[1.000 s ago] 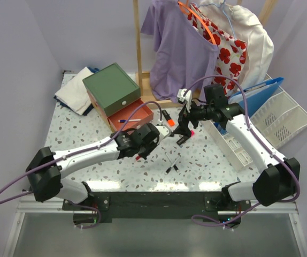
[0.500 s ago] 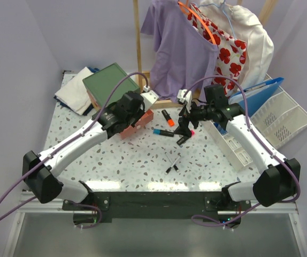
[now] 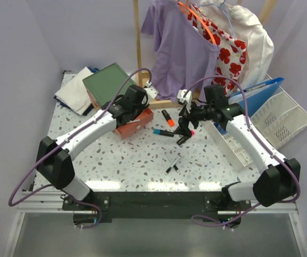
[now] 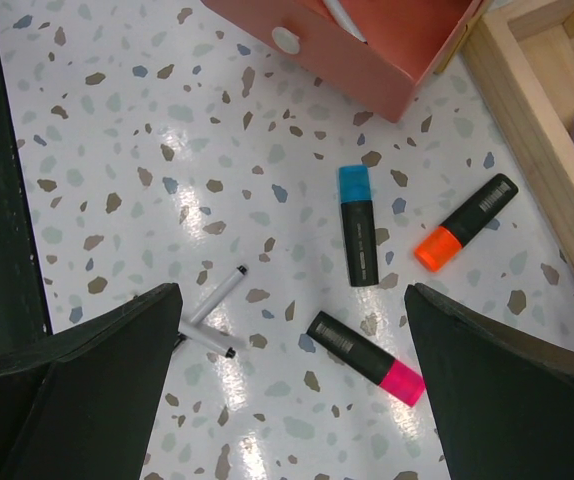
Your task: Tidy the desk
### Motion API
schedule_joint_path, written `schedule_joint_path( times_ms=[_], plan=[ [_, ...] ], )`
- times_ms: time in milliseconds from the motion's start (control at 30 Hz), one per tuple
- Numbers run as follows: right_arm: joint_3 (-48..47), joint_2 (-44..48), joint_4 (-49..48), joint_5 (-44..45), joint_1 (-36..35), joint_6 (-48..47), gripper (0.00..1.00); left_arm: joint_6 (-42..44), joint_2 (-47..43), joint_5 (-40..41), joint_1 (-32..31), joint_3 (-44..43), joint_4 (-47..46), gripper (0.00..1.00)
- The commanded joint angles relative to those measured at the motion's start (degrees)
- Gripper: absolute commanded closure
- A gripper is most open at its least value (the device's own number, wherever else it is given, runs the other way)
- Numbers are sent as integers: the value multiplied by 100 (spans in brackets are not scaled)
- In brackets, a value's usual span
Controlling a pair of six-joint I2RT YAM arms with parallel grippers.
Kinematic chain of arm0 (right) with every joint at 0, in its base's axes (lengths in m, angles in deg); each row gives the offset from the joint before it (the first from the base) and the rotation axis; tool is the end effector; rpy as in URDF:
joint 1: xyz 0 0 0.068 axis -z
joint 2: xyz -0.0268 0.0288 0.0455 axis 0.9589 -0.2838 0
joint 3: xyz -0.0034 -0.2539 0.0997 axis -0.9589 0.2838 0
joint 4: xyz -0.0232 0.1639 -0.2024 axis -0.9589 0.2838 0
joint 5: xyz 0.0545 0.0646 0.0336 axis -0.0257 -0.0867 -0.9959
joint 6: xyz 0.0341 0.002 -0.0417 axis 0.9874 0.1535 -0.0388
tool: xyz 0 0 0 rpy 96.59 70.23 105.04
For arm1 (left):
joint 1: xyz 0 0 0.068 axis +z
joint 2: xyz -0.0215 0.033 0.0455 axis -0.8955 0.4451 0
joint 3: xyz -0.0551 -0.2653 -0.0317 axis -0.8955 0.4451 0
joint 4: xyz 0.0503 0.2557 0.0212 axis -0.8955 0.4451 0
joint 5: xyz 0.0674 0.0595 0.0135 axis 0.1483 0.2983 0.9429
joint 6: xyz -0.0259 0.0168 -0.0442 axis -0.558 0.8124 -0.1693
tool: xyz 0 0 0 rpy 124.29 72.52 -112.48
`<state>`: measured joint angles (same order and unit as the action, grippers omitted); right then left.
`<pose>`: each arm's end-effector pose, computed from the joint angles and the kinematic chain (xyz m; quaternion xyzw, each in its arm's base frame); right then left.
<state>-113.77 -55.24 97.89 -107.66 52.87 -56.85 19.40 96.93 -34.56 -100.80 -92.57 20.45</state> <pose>0.2582 0.1232 0.3237 -0.5107 0.7039 0.2996 0.3925 0.2866 -0.1988 0.3053 0.3360 0.8389 0.1291 0.4084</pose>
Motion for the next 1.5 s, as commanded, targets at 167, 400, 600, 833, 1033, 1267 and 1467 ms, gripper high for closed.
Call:
schedule_joint_path(
  times_ms=[167, 400, 600, 833, 1033, 1267, 1467],
  plan=[
    [-15, -27, -11, 140, 17, -150, 1, -475, -1197, -301, 14, 332, -573, 38],
    [-393, -501, 191, 1034, -1, 7, 1, -1002, -3140, -636, 23, 2239, -1522, 16],
    [-789, -1081, -9, 2810, -212, 604, 1, -1231, -4485, -505, 23, 3567, -1857, 13],
    [-867, -1863, -836, 6210, -1064, 1624, 1, -1249, -5233, -241, 32, 3955, -1989, 12],
    [-1517, -2837, -600, 6654, -986, 2231, 7, -1258, -5207, -293, 32, 3938, -1945, 11],
    [-2327, -3638, 24, 6171, -546, 2408, 30, -1240, -5418, -276, 32, 3981, -2006, 11],
    [-2573, -4060, 156, 6197, -274, 2197, 43, -1240, -5436, -302, 32, 3990, -2024, 11]
  ],
)
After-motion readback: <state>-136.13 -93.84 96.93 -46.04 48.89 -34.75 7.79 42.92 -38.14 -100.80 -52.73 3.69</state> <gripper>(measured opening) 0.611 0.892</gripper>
